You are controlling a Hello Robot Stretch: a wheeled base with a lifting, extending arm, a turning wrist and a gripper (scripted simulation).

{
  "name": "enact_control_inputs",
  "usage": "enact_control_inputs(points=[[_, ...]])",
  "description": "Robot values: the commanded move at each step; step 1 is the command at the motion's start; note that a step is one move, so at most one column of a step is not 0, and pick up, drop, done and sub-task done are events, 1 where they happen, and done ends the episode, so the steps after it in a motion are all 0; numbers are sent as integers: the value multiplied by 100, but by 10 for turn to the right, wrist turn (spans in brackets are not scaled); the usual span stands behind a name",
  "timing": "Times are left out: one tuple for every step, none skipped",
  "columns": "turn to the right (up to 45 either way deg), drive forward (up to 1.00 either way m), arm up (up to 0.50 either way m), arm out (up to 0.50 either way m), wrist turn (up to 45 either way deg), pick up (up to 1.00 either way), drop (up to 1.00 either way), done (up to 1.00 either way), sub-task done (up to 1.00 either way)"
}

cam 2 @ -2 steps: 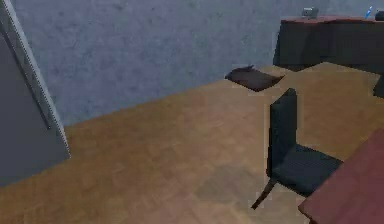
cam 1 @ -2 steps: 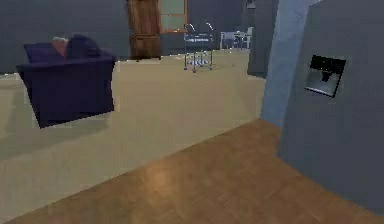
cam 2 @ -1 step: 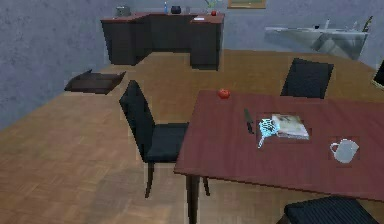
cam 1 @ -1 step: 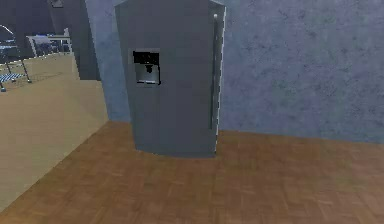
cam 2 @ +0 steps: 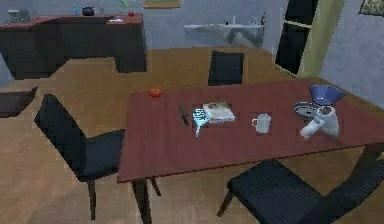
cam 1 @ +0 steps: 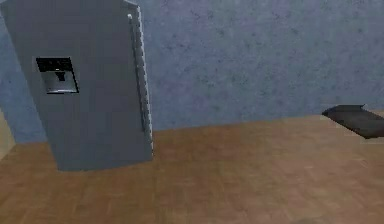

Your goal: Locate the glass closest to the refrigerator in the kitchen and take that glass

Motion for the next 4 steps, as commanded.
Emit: enact_control_inputs(points=[[450,0,0,0,0,0,0,0,0],[450,0,0,0,0,0,0,0,0],[390,0,0,0,0,0,0,0,0],[0,35,0,0,0,0,0,0,0]])
